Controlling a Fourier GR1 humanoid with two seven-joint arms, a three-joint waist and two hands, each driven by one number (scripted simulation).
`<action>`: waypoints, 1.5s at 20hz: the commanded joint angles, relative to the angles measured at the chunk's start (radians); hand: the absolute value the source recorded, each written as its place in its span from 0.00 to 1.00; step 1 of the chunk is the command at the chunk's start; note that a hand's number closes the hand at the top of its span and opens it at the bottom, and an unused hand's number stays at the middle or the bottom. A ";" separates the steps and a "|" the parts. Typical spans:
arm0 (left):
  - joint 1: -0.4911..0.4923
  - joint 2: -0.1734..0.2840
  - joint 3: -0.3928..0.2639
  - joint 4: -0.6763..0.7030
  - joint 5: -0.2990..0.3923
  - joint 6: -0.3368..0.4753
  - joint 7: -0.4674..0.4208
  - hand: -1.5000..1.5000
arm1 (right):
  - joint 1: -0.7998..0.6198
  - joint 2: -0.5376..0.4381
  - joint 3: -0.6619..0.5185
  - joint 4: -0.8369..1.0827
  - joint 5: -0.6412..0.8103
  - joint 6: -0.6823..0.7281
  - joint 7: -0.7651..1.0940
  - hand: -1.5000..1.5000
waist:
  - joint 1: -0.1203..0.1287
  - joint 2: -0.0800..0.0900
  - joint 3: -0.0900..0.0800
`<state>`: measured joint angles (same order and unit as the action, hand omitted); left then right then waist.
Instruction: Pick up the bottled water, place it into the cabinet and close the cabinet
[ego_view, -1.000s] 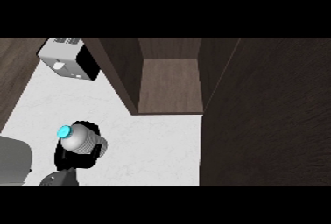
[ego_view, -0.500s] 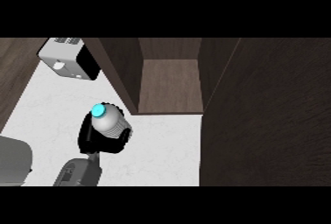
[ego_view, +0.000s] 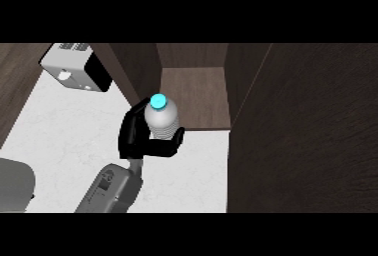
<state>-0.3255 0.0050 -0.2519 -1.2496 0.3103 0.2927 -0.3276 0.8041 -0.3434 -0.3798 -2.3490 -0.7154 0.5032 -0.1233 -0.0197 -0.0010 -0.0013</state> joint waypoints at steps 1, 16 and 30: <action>-0.130 -0.005 -0.032 0.058 -0.006 0.130 0.053 1.00 | 0.034 -0.031 -0.075 -0.136 -0.156 -0.013 0.057 0.00 | -0.010 0.001 0.000; -0.431 -0.005 0.009 0.488 0.049 0.233 0.045 1.00 | 0.074 0.025 -0.027 -0.147 -0.137 0.019 0.033 0.00 | -0.024 0.008 -0.001; -0.705 -0.005 0.088 0.873 0.068 0.266 -0.118 1.00 | 0.011 0.012 0.003 -0.086 -0.113 0.023 0.038 0.00 | -0.041 0.018 0.000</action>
<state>-0.9527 0.0010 -0.1832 -0.4767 0.3953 0.5471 -0.4136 0.8068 -0.3485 -0.3917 -2.3304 -0.7947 0.5558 -0.1257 -0.0584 0.0139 -0.0019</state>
